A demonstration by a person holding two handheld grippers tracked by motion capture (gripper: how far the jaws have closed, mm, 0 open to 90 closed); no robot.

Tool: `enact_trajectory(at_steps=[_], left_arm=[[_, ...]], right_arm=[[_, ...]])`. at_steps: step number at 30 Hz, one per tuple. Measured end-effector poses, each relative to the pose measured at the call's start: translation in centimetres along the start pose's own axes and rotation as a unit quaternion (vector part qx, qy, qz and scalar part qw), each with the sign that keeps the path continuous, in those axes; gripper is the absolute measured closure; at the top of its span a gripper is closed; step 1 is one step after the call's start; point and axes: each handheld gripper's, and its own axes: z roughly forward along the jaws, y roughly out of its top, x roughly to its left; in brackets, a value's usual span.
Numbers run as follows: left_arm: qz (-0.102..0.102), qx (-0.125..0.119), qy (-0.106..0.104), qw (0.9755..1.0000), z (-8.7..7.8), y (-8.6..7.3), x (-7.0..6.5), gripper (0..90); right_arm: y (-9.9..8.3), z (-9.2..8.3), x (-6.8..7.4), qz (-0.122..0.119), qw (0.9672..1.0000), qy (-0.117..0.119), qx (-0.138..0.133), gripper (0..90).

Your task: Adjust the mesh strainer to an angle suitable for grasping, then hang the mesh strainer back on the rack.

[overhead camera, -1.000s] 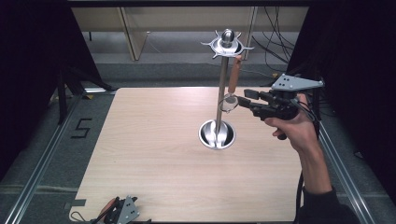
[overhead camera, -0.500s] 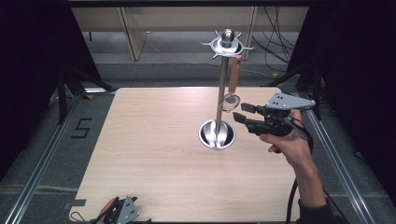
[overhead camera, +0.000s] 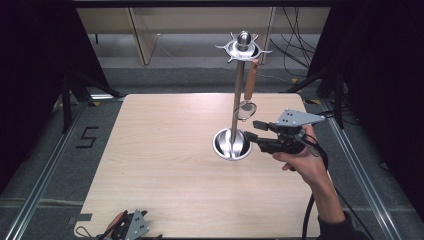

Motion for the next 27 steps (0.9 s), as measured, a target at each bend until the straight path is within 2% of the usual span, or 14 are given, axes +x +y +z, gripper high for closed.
enact_trajectory(at_steps=[7, 10, 15, 16, 17, 19, 21, 27], left_arm=[[-0.005, -0.005, 0.0, 1.0, 0.1, 0.0, 0.0, 16.7], [-0.007, -0.008, 0.003, 0.9999, 0.1, 0.0, 0.0, 16.7], [-0.002, -0.001, 0.001, 1.0, 0.0, 0.1, 0.0, 16.7], [-0.001, -0.001, 0.0, 1.0, 0.0, 0.1, 0.1, 16.7], [-0.002, -0.001, 0.0, 1.0, 0.0, 0.1, 0.0, 16.7], [-0.002, -0.005, 0.002, 1.0, 0.0, 0.1, 0.0, 16.7], [-0.001, -0.004, 0.0, 1.0, 0.0, 0.1, 0.0, 16.7], [-0.002, -0.005, 0.001, 1.0, -0.1, 0.1, 0.0, 16.7]], right_arm=[[-0.9, 1.0, 0.5, -0.004, 0.9999, 0.011, 0.011, 49.1], [-1.6, 1.4, 0.8, 0.005, 0.9995, 0.015, 0.026, 48.3], [-2.8, 2.2, 0.9, -0.011, 0.9986, 0.028, 0.044, 47.1], [-3.0, 2.4, 1.1, 0.003, 0.9978, 0.038, 0.054, 46.9], [-3.2, 2.6, 1.1, -0.008, 0.9981, 0.035, 0.051, 46.7], [-3.7, 3.1, 1.4, 0.001, 0.9971, 0.036, 0.067, 46.3], [-4.0, 3.5, 1.4, -0.011, 0.9969, 0.036, 0.069, 46.1], [-5.0, 4.1, 2.0, 0.0, 0.9951, 0.044, 0.089, 45.3]])
